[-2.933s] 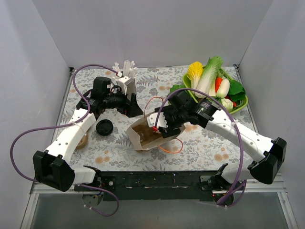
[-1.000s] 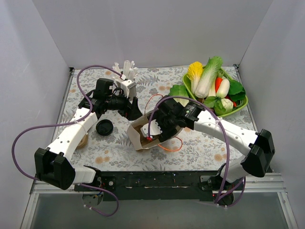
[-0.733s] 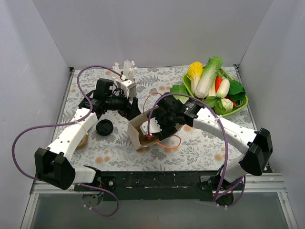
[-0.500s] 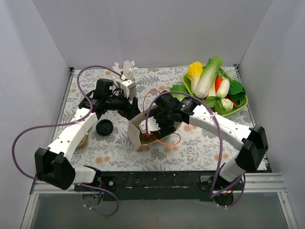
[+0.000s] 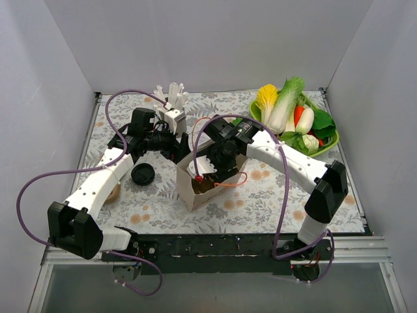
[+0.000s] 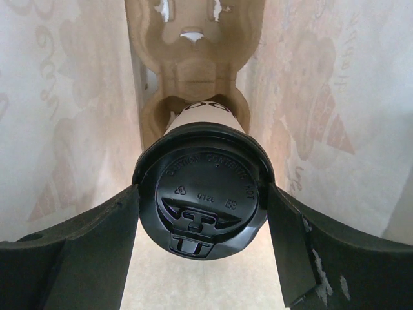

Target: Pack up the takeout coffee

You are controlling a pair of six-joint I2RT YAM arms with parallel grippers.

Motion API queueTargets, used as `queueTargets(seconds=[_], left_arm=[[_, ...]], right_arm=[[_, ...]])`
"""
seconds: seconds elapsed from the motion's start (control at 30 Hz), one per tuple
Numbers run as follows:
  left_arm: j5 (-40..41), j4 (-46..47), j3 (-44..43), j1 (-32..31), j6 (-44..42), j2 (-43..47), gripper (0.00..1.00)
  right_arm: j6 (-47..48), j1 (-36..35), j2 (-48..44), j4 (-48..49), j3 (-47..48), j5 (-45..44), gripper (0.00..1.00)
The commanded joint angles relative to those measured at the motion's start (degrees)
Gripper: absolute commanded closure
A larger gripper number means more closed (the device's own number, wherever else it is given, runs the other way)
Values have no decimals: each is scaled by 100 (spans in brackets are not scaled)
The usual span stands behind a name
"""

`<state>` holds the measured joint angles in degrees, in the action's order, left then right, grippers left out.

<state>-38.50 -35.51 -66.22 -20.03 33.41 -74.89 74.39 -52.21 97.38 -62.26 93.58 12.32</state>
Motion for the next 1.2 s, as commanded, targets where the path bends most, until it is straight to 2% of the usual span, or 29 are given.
queueTargets(seconds=[0.0, 0.17, 0.57, 1.03, 1.17], left_arm=[[237, 97, -76, 52, -36, 54, 19], [519, 79, -234, 87, 60, 10, 19], [1573, 96, -155, 78, 113, 177, 16], [1319, 123, -93, 70, 140, 89, 16], [1196, 141, -76, 78, 175, 45, 16]], right_arm=[[330, 87, 280, -989, 669, 315, 99], [427, 132, 545, -1157, 925, 473, 99], [506, 176, 624, -1096, 706, 745, 99], [278, 509, 238, -507, -102, 1027, 99], [313, 641, 0, -182, -620, 1150, 99]])
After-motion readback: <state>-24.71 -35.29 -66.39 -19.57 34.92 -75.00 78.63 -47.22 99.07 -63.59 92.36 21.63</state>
